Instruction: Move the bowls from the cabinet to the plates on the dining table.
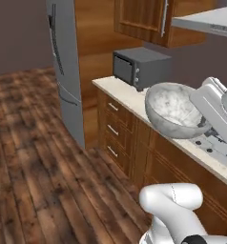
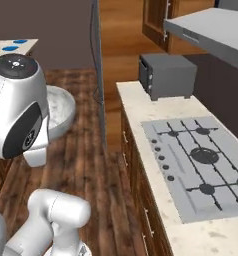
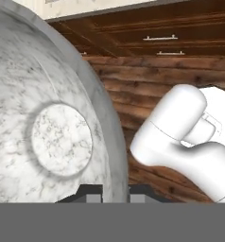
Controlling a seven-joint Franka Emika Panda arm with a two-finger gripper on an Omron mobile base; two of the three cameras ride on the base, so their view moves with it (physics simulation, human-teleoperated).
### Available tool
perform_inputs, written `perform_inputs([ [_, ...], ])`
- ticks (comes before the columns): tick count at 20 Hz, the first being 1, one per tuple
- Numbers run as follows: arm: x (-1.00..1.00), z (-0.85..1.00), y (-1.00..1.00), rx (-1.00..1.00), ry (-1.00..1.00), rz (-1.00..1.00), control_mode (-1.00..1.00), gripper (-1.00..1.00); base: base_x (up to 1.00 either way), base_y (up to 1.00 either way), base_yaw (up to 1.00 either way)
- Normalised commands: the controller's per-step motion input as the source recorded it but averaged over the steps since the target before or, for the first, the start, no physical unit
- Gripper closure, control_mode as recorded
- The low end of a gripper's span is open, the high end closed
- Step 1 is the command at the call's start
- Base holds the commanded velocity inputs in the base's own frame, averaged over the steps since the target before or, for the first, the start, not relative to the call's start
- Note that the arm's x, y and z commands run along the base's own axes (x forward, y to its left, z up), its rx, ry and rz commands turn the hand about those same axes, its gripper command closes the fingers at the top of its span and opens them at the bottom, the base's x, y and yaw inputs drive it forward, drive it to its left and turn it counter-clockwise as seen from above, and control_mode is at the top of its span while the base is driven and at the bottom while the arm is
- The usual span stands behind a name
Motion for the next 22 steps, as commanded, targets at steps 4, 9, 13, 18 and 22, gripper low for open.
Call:
perform_inputs([
  [4, 0.00, 0.00, 0.00, 0.00, 0.00, 0.00, 1.00, 1.00, 1.00, -0.04, 0.43],
  [9, 0.00, 0.00, 0.00, 0.00, 0.00, 0.00, 1.00, 1.00, 1.00, 0.00, 0.21],
  [13, 0.00, 0.00, 0.00, 0.00, 0.00, 0.00, 1.00, 1.00, 1.00, 0.02, 0.15],
  [18, 0.00, 0.00, 0.00, 0.00, 0.00, 0.00, 1.00, 1.00, 1.00, 0.11, 0.12],
  [22, 0.00, 0.00, 0.00, 0.00, 0.00, 0.00, 1.00, 1.00, 1.00, 0.13, 0.11],
])
